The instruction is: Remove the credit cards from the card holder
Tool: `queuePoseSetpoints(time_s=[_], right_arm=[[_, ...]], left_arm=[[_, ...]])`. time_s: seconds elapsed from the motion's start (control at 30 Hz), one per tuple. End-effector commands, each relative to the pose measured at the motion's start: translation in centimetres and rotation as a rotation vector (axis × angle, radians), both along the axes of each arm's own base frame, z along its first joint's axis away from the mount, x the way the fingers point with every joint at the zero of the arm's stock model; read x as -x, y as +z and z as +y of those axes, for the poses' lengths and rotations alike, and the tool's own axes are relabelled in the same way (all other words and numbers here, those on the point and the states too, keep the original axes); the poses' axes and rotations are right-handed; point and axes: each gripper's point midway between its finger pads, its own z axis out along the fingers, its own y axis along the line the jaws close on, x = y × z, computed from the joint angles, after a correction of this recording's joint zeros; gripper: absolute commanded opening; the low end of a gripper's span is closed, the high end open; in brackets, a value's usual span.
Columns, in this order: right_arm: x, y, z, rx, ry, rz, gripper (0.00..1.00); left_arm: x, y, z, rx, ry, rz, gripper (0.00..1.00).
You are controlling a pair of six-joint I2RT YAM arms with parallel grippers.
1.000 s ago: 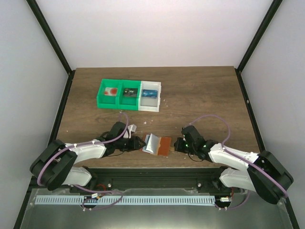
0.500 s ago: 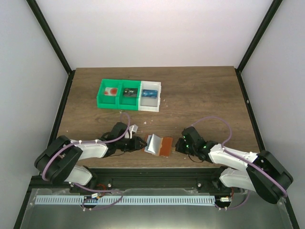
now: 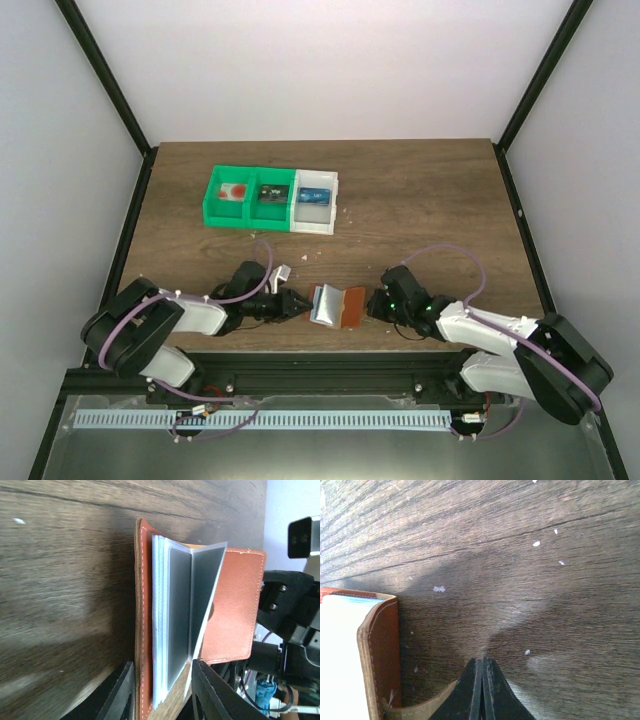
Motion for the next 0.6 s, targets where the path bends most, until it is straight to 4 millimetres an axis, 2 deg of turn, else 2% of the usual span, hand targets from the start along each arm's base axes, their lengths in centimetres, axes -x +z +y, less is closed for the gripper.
queuePoseSetpoints(time_s=[0.0,0.27,0.57], right_arm=[[0.4,-1.4,-1.2,0.045,-0.032,0.028,0.0],[0.3,-1.4,-1.0,0.035,-0.027,0.024,0.0],[0.0,-1.3,-0.2,0.015,-0.011,0.033,0.0]], left_arm=[[0.1,2.3,-1.2,0.121,-0.026,-0.023,0.33],[0.4,3.2,-2.1,0.196,-0.052,-0.017,0.29],[0.1,2.3,-2.6,0.153,-0.063,-0.021,0.28]])
